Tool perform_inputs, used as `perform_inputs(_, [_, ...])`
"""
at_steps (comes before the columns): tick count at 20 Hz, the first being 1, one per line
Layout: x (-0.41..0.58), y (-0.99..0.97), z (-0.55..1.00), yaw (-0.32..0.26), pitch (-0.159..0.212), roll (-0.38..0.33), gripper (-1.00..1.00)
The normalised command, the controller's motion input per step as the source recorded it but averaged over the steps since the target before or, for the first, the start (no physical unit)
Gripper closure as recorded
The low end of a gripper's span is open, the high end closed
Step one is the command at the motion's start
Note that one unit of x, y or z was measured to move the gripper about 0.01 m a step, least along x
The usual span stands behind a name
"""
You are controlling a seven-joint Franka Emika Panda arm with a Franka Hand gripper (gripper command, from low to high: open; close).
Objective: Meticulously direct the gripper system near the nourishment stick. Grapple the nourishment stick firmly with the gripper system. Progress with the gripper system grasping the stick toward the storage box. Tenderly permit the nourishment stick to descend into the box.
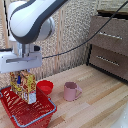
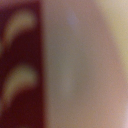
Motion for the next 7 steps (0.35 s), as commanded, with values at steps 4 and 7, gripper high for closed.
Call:
perform_inputs(4, [0.194,-0.34,0.07,-0.039,0.003,0.027,-1.00])
perform_inputs(7, [0.218,-0.25,0.33,-0.031,0.030,0.067,-1.00])
